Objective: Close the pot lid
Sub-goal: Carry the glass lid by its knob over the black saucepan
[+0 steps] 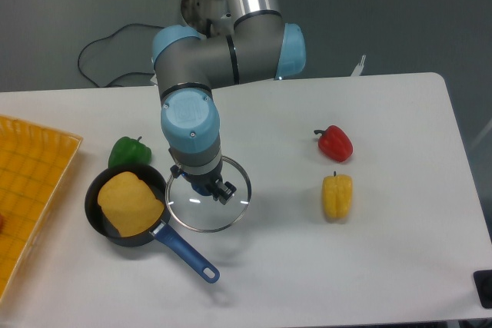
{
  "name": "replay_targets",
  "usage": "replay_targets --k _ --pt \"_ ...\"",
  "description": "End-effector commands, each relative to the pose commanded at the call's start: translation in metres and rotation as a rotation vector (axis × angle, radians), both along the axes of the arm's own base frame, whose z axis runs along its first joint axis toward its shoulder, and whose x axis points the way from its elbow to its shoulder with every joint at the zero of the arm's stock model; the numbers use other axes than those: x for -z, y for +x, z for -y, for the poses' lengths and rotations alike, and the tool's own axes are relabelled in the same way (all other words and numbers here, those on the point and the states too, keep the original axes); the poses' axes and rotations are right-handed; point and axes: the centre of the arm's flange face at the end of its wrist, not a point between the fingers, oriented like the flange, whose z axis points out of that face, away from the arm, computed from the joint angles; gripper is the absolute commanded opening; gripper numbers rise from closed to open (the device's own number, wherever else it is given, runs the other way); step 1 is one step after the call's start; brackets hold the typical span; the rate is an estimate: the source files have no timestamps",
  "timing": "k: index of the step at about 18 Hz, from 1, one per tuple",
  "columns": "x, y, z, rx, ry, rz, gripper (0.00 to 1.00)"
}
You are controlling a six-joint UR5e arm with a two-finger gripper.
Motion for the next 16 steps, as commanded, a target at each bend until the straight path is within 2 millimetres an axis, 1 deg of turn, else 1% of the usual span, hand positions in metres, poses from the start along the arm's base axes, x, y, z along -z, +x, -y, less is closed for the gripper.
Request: replay_targets --k 8,9,11,13,16 --pt "-0.003 0.006 -0.001 -0.003 0.000 -0.002 0.21" --pt "-0.003 0.011 -0.004 0.000 0.001 0.001 0.21" --pt "-0.009 0.018 -0.004 -0.012 0.007 -0.005 0.21" --pt "-0.011 0.026 -0.008 -0.015 0.008 -0.008 0.21" --pt "-0.010 0.040 -0.014 -0.017 0.005 -0.007 0.21"
